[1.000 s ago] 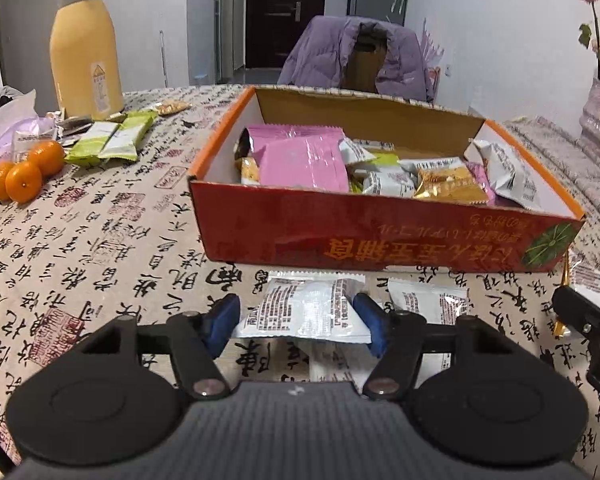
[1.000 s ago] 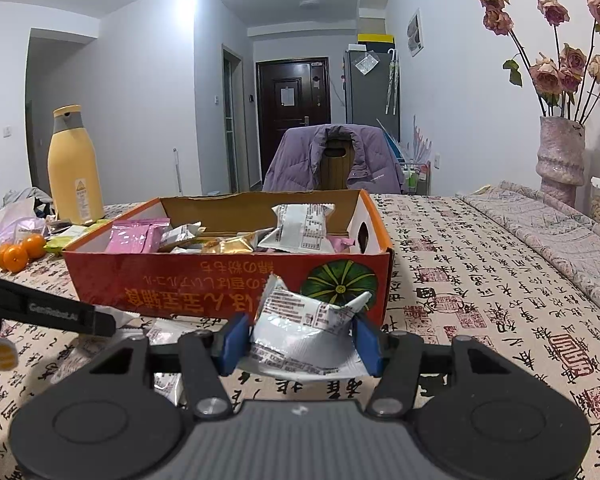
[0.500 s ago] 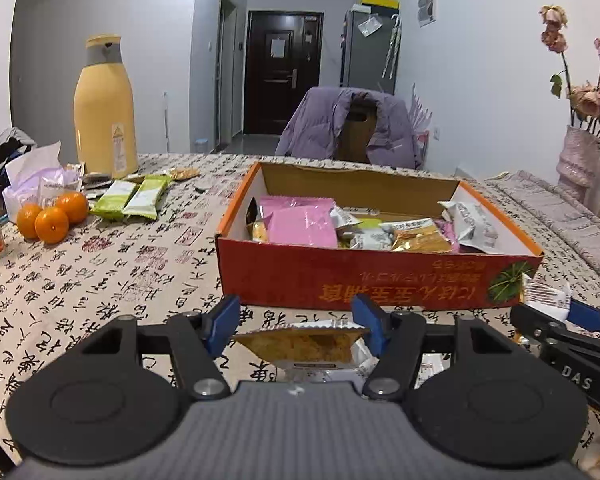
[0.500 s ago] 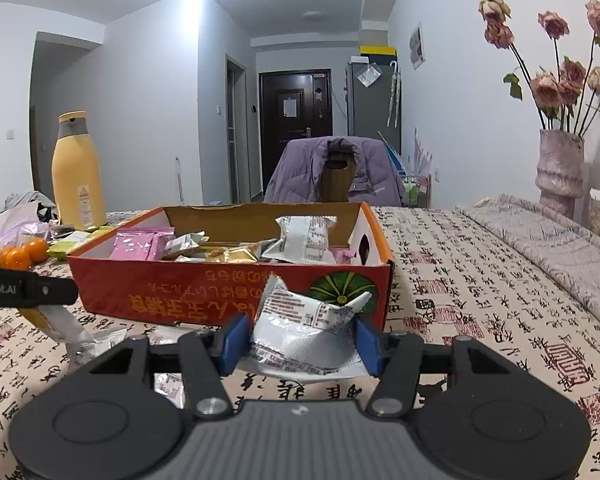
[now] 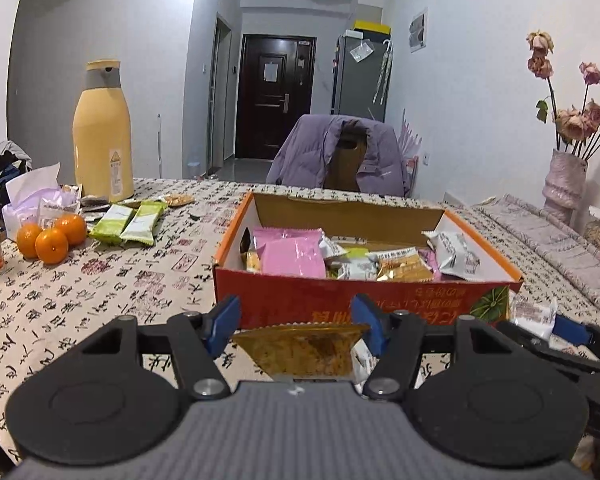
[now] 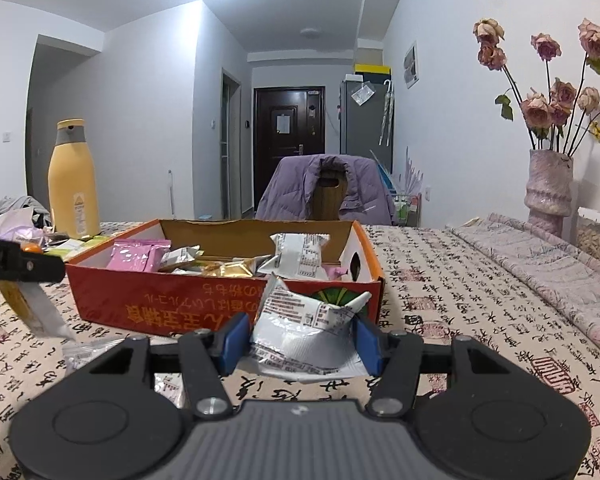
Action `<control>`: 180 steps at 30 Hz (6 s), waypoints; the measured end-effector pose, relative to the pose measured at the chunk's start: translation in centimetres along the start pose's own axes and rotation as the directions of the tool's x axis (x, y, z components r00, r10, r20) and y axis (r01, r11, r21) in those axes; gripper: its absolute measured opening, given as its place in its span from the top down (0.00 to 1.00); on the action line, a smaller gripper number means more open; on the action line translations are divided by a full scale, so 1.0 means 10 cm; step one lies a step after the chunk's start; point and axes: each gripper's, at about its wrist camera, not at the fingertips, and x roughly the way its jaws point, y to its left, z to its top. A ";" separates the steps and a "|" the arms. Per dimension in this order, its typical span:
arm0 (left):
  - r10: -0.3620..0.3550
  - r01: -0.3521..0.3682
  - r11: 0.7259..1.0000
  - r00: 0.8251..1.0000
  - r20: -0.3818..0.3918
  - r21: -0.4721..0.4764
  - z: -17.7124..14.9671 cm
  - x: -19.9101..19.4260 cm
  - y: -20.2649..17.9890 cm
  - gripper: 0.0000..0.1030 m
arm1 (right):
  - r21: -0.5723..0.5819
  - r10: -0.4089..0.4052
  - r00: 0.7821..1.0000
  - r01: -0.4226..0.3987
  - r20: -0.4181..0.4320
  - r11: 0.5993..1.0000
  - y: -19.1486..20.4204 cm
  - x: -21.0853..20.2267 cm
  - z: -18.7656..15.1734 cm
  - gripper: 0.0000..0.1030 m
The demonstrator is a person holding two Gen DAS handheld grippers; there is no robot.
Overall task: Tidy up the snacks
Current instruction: 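Carry both held sachets over the box and lower them inside, then open both grippers to drop the sachets into the box, then withdraw both grippers from the box toward the loose white sachets, then grasp a white sachet with the right gripper while the left grasps another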
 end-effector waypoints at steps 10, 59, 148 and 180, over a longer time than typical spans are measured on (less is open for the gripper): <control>-0.027 0.027 1.000 0.998 0.055 0.001 0.22 0.02 -0.05 0.38 | -0.028 0.037 0.998 -0.036 0.052 0.999 0.12 -0.06 0.29 0.46; -0.003 0.006 0.999 0.997 0.076 -0.035 0.67 1.43 -0.01 0.23 | 0.021 0.078 0.996 -0.077 -0.032 0.997 0.18 1.46 0.78 0.28; -0.047 0.042 0.998 0.993 -0.111 -0.044 -0.27 0.57 0.77 0.00 | -0.080 0.047 0.933 -0.081 -0.357 0.994 0.79 0.85 0.08 0.04; -0.030 0.030 1.000 0.984 -0.177 -0.006 -0.26 0.61 0.63 0.00 | 0.002 0.095 0.964 -0.098 -0.247 0.995 0.39 0.32 0.11 0.62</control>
